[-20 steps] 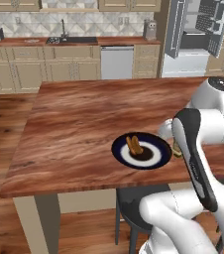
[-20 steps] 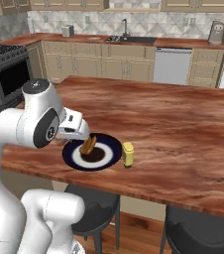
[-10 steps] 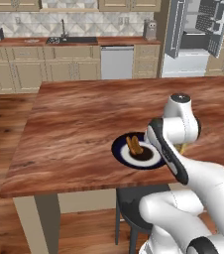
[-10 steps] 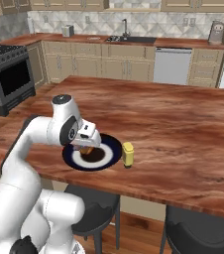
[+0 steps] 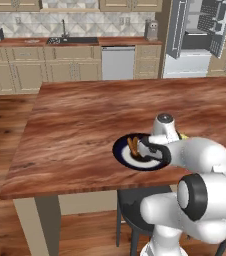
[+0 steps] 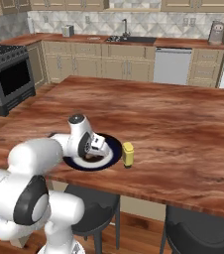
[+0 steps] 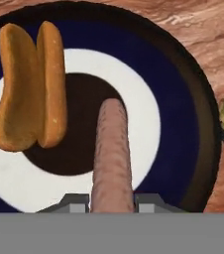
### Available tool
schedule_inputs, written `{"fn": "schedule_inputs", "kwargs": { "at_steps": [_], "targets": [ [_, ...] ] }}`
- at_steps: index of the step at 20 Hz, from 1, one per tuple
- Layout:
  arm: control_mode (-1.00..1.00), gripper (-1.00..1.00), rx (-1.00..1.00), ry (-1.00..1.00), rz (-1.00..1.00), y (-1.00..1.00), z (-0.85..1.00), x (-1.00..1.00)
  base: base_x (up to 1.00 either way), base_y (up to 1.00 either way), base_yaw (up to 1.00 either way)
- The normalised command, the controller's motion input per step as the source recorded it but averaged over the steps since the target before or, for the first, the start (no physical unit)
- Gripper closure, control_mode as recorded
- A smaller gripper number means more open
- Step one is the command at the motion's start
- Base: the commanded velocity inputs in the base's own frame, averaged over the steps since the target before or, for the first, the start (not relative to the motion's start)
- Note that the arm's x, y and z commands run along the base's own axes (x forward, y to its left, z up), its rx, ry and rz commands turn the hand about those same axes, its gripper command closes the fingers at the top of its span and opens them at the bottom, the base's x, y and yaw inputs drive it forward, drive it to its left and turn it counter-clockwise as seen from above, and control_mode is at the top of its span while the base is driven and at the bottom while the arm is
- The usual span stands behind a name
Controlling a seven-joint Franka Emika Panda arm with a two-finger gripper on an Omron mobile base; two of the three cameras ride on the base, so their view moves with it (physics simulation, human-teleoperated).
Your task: Move the hot dog bun to the plate on the dining table and place the condiment next to that plate. Then navigate to the fridge and take the sausage and place it on the plate as well.
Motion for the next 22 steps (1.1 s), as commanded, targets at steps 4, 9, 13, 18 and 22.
{"fn": "schedule_inputs", "kwargs": {
  "at_steps": [4,9,13,18,22],
  "targets": [
    [-1.00,1.00,0.00,0.00,-0.01,-0.21,-0.45,0.76,0.00,0.00,0.00],
    [-1.00,1.00,0.00,0.00,0.00,-0.10,-0.36,0.47,0.00,0.00,0.00],
    [-1.00,-1.00,0.00,0.00,0.00,0.00,-0.22,0.11,0.00,0.00,0.00],
    [-1.00,-1.00,0.00,-0.02,0.00,0.00,0.14,-0.14,0.00,0.00,0.00],
    [-1.00,-1.00,0.00,-0.07,0.00,0.00,0.94,-0.59,0.00,0.00,0.00]
  ]
}}
